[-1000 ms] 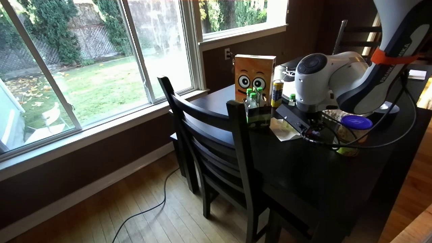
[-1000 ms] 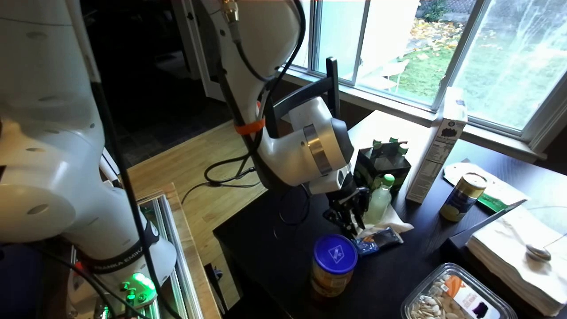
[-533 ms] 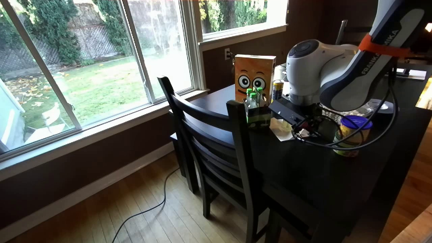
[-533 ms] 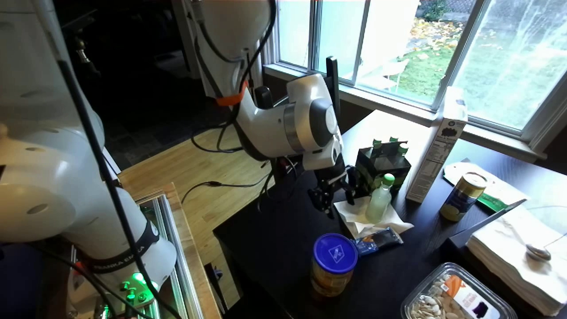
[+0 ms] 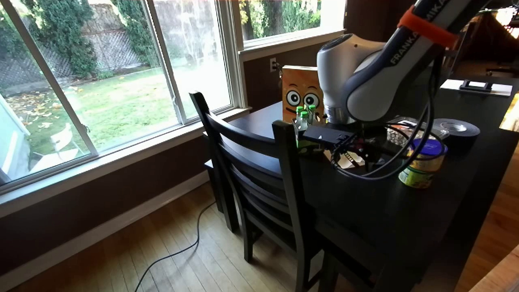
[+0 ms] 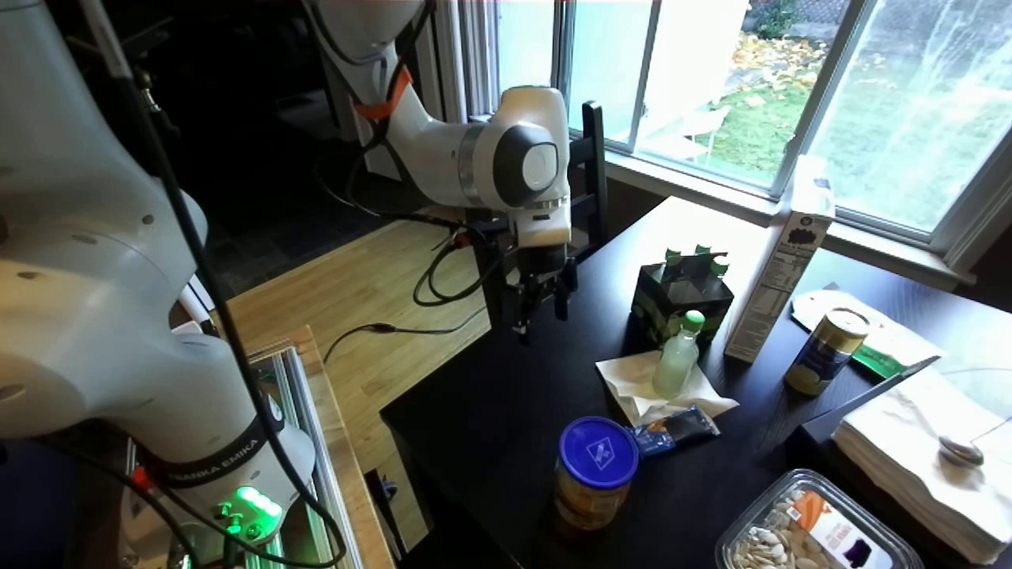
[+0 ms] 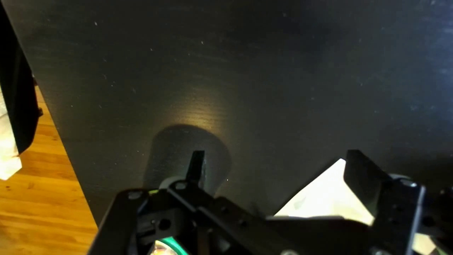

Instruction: Move the blue packet to the right

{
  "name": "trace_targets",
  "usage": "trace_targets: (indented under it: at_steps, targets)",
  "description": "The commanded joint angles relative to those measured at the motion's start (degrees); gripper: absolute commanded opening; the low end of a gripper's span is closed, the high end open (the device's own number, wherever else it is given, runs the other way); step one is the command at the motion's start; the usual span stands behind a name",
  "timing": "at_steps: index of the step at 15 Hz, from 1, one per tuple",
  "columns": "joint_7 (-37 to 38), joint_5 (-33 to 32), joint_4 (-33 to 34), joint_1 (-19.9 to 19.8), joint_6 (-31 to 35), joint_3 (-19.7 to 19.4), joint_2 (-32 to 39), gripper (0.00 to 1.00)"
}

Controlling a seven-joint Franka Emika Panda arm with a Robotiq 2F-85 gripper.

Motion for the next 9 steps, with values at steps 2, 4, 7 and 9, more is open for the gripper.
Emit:
trace_targets:
  at_steps: [2, 4, 7, 9]
  targets:
    - [-19.1, 11.1, 3.9, -11.4, -7.8, 13.8, -1.2, 1.0]
    - [-26.8, 12.9, 5.4, -16.5, -7.2, 18.5, -1.3, 1.0]
    - [-25.8, 13.7, 4.7, -3.5, -5.2, 5.5, -2.1, 1.0]
    - [-26.9, 13.7, 4.8, -4.1, -5.2, 5.8, -2.1, 1.0]
